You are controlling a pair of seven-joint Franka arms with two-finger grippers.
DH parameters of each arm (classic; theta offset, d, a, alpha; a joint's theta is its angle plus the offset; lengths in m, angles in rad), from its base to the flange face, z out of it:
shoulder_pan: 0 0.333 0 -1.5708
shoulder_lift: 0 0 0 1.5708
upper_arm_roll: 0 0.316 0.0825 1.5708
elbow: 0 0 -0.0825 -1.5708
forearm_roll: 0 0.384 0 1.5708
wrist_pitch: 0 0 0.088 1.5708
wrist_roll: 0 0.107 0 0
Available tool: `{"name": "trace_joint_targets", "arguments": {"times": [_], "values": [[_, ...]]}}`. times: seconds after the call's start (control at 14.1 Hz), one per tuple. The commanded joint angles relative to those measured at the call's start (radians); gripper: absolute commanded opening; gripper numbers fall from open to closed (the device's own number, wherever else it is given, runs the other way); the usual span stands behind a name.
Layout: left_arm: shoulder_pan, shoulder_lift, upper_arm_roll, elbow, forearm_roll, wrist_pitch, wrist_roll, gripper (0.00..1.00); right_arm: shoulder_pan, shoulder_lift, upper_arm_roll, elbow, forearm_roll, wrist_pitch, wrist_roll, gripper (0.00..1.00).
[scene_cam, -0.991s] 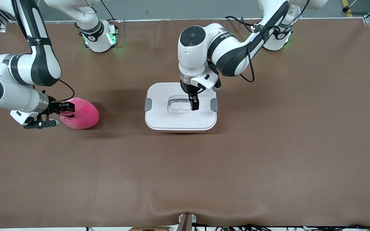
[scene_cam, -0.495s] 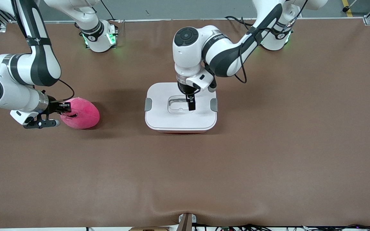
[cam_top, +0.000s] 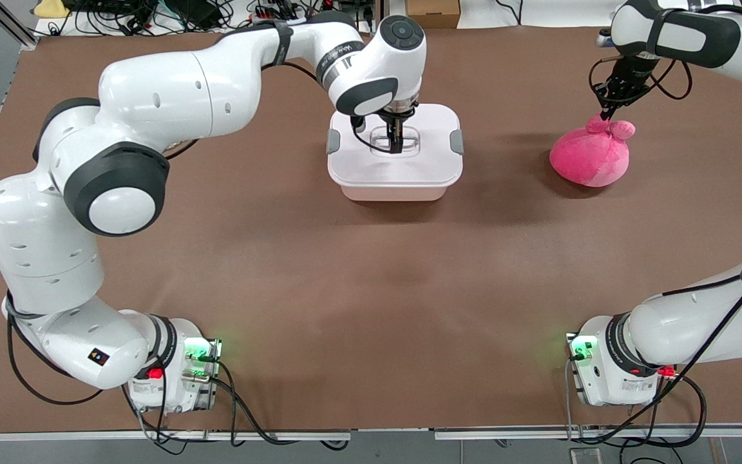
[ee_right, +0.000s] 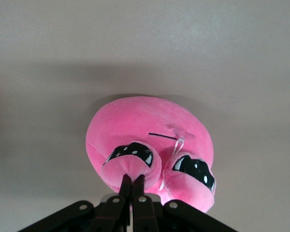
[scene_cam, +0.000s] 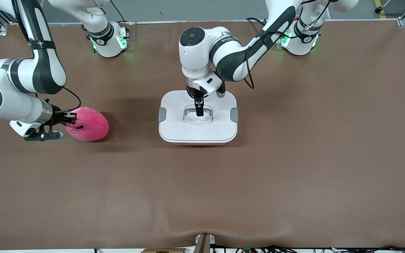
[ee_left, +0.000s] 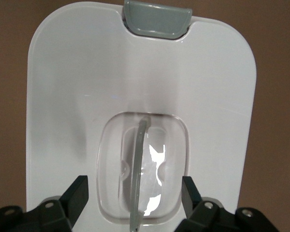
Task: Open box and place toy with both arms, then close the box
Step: 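Grasp the lid handle with the left gripper while the right gripper grasps the plush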
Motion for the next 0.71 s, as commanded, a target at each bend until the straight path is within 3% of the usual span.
{"name": "trace_joint_targets", "arguments": {"times": [0.0,0.14,0.42,0.64], "values": [[-0.034,0.025,0.002,0.011,0.044,0.007,-0.141,0.85,0.006,-0.015,0.006,0.087,-0.016,-0.104,-0.073,0.00],[-0.034,0.028,0.002,0.011,0.044,0.012,-0.144,0.77,0.006,-0.018,0.006,0.116,-0.016,-0.118,-0.131,0.00],[-0.034,0.030,0.005,0.013,0.044,0.030,-0.145,0.74,0.007,-0.017,0.008,0.185,-0.014,-0.172,-0.183,0.00],[-0.033,0.044,0.004,0.013,0.043,0.044,-0.145,0.63,-0.003,-0.017,0.008,0.201,0.003,-0.192,-0.214,0.00]]}}
